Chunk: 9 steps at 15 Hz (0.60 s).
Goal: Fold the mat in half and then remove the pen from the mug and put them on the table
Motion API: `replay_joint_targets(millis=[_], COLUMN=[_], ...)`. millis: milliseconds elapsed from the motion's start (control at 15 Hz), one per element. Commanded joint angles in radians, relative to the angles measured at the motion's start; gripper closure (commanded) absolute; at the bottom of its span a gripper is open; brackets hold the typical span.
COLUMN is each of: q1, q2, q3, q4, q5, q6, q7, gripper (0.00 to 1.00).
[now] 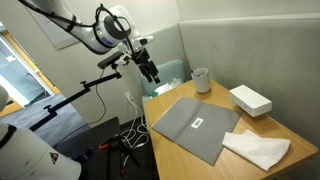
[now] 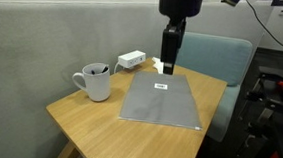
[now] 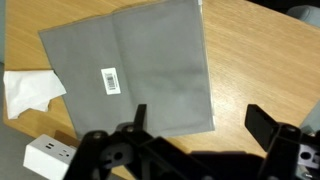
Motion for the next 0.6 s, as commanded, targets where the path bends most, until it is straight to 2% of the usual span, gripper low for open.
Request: replay_joint_targets(millis=[0, 400, 533], q1=[0.052, 0.089, 0.114], q2=[0.028, 0.125, 0.176], q3=[-0.044, -0.067, -0.084], q4=[0.012, 0.076, 0.093], q5=[-0.009, -0.031, -0.052], q6=[0.001, -0.010, 0.026], q7=[-0.004, -0.002, 0.011], gripper=[0.00, 0.00, 0.00])
